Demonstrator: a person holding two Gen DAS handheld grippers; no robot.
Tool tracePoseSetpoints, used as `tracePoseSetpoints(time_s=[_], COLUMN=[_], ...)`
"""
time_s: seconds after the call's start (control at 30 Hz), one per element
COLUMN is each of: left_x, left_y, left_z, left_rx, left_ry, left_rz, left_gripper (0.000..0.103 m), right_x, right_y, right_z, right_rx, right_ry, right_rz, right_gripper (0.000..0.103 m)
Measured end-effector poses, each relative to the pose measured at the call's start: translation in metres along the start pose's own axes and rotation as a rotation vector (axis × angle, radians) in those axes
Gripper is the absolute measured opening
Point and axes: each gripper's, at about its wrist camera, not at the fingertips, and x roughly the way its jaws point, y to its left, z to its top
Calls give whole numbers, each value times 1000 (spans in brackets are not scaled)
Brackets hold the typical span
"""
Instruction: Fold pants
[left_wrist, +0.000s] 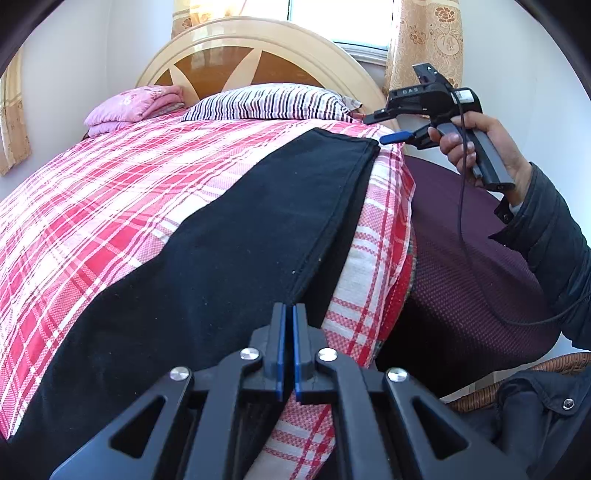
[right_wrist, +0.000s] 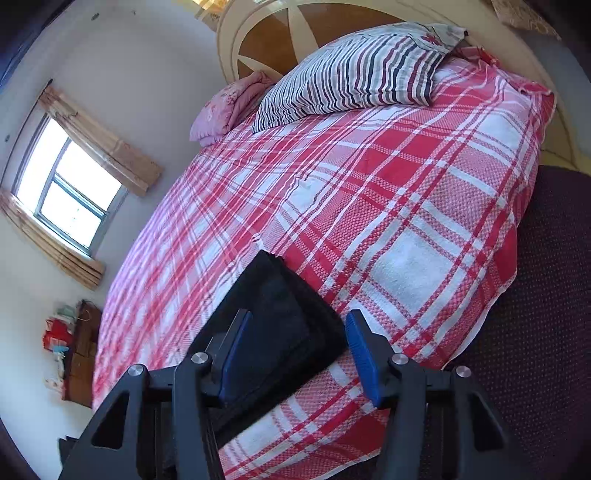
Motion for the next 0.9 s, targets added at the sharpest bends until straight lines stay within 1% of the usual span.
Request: tracePoseSetpoints(time_s=[0.07, 0.1, 0.13, 0.17, 0.2, 0.23, 0.27, 0.3, 0.33, 0.37, 0.43, 0.47, 0.57, 0.63, 0.73, 0.9], left_x=[0, 1, 1, 1, 1, 2, 2, 3, 4, 4, 3, 0, -8, -9, -3, 6], left_y=[1, 1, 1, 1, 1, 2, 2, 2, 3, 3, 3, 3, 7, 7, -1, -10], left_z=[0, 1, 1, 1, 0, 0, 0, 0, 0, 0, 1, 3, 9, 12, 10, 1], left_rx=[-1, -1, -2, -2, -3, -3, -4, -5, -5, -3, 0, 5, 4, 11, 32, 67], left_ry=[1, 2, 2, 3, 3, 4, 5, 6, 8, 8, 2, -10, -36, -42, -23, 14], left_rz=[0, 1, 0, 0, 0, 1, 0, 0, 0, 1, 9, 16, 17, 14, -2, -13], left_gripper=[4, 4, 4, 4, 4, 4, 4, 4, 4, 4, 4, 4, 4, 4, 4, 4], right_x=[4, 7, 8, 9, 10, 11, 13, 15, 17, 18, 13, 6, -16, -24, -23, -4], right_y=[0, 3, 4, 6, 8, 8, 8, 8, 7, 6, 8, 13, 31, 37, 32, 16], right_z=[-1, -2, -3, -3, -4, -5, -5, -6, -6, -6, -5, -5, -3, -2, 0, 0], right_rx=[0, -14, -28, -37, -48, -57, -61, -61, -66, -73, -78, -95, -165, -193, -189, -171], right_ry=[12, 19, 22, 22, 24, 29, 34, 35, 33, 30, 1, -29, -105, -128, -116, -51], right_rz=[20, 15, 11, 8, 4, -1, -6, -8, -16, -22, 0, 6, -13, -39, -75, -136], right_gripper=[53, 46, 41, 40, 33, 30, 30, 25, 10, 5, 5, 5, 4, 4, 4, 4])
